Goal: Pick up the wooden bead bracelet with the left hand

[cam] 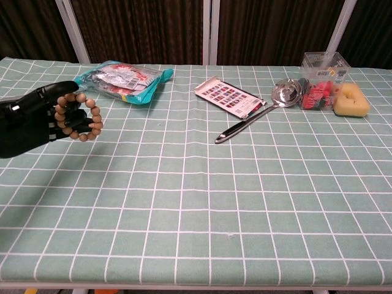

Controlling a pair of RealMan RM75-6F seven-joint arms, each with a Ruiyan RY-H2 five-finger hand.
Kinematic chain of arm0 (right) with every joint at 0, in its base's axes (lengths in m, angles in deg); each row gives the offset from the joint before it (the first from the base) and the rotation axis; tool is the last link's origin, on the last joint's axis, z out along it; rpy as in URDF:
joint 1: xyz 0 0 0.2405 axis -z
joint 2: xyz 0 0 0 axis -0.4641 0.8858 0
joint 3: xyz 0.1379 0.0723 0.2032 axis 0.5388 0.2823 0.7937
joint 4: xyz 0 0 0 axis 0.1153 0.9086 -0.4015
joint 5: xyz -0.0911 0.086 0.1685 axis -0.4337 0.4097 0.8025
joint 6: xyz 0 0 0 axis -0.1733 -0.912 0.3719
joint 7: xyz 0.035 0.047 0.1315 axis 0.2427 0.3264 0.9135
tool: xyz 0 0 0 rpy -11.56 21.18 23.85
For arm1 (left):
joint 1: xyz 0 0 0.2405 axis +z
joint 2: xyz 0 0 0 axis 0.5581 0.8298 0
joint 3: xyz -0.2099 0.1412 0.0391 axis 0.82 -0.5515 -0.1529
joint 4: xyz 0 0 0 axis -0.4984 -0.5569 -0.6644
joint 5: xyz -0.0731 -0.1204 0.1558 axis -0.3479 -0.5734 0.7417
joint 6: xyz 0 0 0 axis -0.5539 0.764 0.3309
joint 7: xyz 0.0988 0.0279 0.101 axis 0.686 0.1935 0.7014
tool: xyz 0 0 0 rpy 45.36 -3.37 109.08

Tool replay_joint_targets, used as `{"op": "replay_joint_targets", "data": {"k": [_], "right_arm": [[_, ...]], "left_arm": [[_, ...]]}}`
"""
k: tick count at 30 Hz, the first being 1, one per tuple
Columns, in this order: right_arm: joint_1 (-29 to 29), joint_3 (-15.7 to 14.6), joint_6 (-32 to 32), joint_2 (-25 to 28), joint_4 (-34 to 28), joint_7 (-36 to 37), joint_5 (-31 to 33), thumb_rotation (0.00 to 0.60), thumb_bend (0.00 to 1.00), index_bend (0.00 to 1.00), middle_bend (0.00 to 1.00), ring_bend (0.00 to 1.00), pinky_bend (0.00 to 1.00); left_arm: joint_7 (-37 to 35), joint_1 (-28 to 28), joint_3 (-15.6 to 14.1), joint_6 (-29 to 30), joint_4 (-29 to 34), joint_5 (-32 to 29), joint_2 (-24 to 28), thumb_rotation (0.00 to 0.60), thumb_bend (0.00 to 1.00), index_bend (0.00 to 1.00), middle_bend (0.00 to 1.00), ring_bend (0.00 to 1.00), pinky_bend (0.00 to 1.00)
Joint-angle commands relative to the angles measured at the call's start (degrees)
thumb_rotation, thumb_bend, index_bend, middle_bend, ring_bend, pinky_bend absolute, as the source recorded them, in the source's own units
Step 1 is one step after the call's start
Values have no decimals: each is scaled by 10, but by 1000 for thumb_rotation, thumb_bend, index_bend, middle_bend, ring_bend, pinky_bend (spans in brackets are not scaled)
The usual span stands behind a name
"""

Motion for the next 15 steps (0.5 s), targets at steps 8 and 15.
{"op": "replay_joint_targets", "data": {"k": [8,15], "right_arm": [[2,0,-3,-1,2,3,0,600,188,0,76,0,0],[3,0,-5,-2,3,5,1,600,187,0,76,0,0]], "left_arm": [[6,7,7,-4,2,2,-1,308,390,705,740,353,84],[10,11,13,-12,0,-2,-3,361,414,705,743,354,84]]}}
